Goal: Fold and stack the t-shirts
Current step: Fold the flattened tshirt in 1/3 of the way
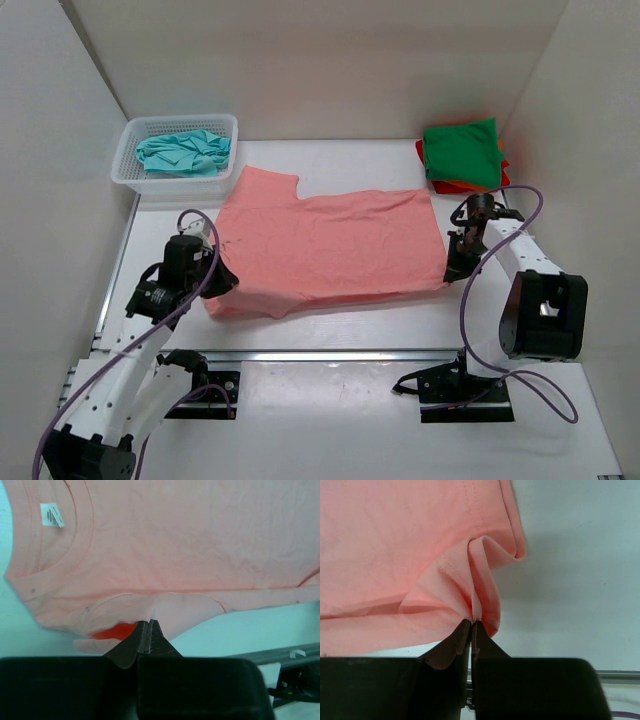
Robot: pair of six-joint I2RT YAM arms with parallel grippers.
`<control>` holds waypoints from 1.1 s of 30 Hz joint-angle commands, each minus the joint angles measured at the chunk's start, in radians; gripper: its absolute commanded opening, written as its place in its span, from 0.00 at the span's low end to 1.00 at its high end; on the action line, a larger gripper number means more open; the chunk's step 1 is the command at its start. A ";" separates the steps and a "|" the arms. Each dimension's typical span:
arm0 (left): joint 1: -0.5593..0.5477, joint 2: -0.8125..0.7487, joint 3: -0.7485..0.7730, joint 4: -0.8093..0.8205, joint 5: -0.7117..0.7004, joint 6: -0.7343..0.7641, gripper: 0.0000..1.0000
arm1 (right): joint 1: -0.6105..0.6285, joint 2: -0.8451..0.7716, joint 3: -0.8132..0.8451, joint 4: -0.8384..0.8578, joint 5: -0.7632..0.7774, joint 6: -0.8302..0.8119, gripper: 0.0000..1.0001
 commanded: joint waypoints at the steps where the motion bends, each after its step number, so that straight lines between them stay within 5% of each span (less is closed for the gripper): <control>1: 0.022 0.035 0.027 0.078 -0.048 0.036 0.00 | -0.008 0.026 0.024 0.044 -0.015 -0.013 0.00; 11: 0.034 0.061 0.063 0.103 -0.078 0.074 0.00 | 0.022 0.004 0.047 -0.042 0.017 -0.016 0.00; 28: -0.017 -0.028 0.012 0.063 0.028 0.108 0.00 | 0.146 -0.269 -0.101 -0.338 0.060 0.111 0.00; 33: 0.000 -0.020 0.006 0.081 0.047 0.123 0.00 | 0.167 -0.206 -0.101 -0.352 0.038 0.116 0.00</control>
